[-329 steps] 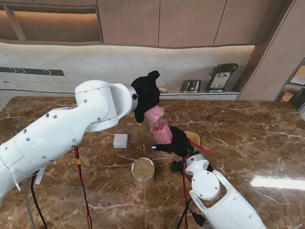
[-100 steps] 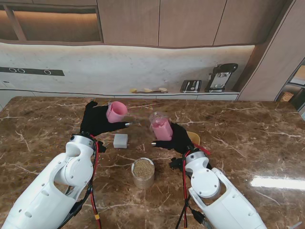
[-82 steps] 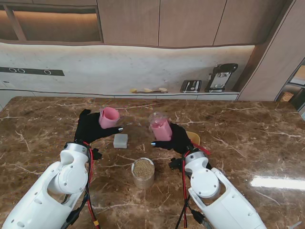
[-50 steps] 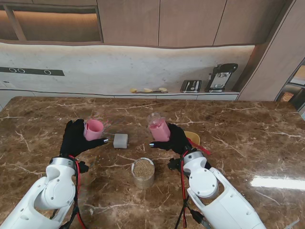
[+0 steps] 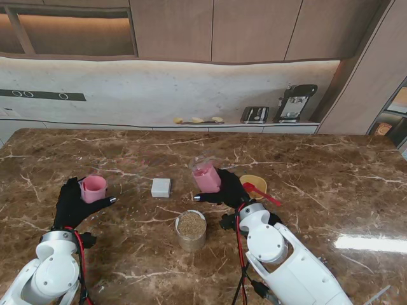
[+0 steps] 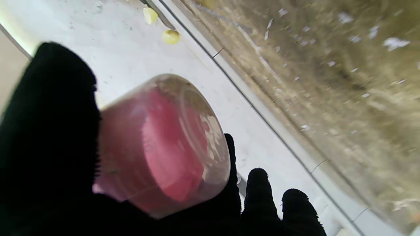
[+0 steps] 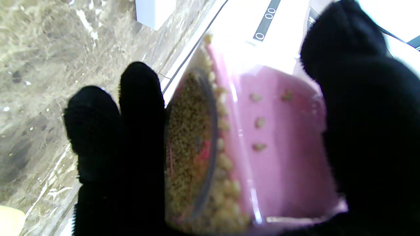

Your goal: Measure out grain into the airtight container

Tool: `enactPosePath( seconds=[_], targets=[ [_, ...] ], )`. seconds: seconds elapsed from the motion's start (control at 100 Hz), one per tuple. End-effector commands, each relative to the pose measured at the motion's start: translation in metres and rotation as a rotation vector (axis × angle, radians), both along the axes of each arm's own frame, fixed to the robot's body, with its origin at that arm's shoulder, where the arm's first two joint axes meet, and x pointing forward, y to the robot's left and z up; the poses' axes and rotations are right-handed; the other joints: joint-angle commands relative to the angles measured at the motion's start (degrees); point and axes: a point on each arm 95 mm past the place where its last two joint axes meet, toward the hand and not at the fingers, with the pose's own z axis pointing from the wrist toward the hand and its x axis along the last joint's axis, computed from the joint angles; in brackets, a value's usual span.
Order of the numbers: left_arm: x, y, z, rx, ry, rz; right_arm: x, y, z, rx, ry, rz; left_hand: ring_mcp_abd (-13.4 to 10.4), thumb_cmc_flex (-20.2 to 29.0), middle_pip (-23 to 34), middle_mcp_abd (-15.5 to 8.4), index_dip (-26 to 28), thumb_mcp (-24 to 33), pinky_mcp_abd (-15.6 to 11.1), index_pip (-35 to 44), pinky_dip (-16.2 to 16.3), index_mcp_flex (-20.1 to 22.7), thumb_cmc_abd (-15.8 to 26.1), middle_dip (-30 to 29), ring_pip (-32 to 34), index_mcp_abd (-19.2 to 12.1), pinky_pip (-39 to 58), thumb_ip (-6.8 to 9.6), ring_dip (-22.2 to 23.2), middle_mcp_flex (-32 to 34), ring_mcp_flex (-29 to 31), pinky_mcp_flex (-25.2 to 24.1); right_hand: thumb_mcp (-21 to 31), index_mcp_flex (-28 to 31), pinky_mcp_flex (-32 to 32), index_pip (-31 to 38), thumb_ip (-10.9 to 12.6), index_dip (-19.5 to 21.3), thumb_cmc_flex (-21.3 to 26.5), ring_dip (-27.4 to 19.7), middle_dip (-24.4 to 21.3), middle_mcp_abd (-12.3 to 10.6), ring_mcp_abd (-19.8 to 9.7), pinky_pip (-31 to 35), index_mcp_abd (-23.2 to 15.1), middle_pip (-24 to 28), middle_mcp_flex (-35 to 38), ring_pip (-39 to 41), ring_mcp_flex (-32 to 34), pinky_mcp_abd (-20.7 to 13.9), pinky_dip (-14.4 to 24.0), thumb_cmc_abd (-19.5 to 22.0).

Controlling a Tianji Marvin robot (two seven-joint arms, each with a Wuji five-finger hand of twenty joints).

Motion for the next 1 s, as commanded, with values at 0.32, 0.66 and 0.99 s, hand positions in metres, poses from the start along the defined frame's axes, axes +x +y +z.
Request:
enactPosePath(
  seconds=[0.32, 0.66, 0.99],
  targets=[
    [-0.004, 0.020, -0.046, -0.073, 0.163, 0.022, 0.000, 0.009, 0.001, -0.044, 0.024, 0.030, -1.8, 18.0, -0.5, -1.5, 5.2, 20.0, -2.4, 7.9, -4.0, 5.7, 12.6, -0.7, -2.5, -10.2, -2.3, -3.88, -6.4, -4.5, -2.1, 0.2, 13.3, 6.7, -0.5, 9.3, -0.5, 1.5, 8.3, -0.5, 1.6, -6.5, -8.1, 0.1, -13.0, 10.4, 6.4, 2.2, 3.1, -5.1, 0.9, 20.4],
    [0.006, 0.026, -0.071, -0.124, 0.208, 0.027, -0.004, 0.009, -0.001, -0.092, 0.036, 0.025, -0.9, 16.7, -0.7, -2.1, 2.1, 25.6, -1.6, 10.0, -4.0, 7.7, 6.9, -1.2, -2.7, -10.7, -2.3, -3.71, -6.3, -5.8, -2.3, 0.0, 13.4, 6.7, -0.5, 9.3, -0.5, 1.5, 8.3, -0.5, 1.6, -6.5, -8.2, 0.1, -13.0, 10.4, 6.4, 2.2, 3.1, -5.1, 0.9, 20.4],
    [0.003, 0.035, -0.092, -0.082, 0.275, 0.029, -0.004, 0.013, -0.001, -0.111, 0.041, 0.033, -0.9, 17.5, -0.9, -2.6, -1.5, 23.3, -1.6, 9.1, -4.0, 6.4, 6.5, -1.5, -3.1, -10.7, -2.3, -3.13, -7.5, -7.5, -2.2, 0.0, 13.4, 6.7, -0.5, 9.3, -0.5, 1.5, 8.2, -0.5, 1.6, -6.6, -8.2, 0.1, -13.0, 10.4, 6.4, 2.2, 3.0, -5.1, 0.9, 20.4]
  ],
)
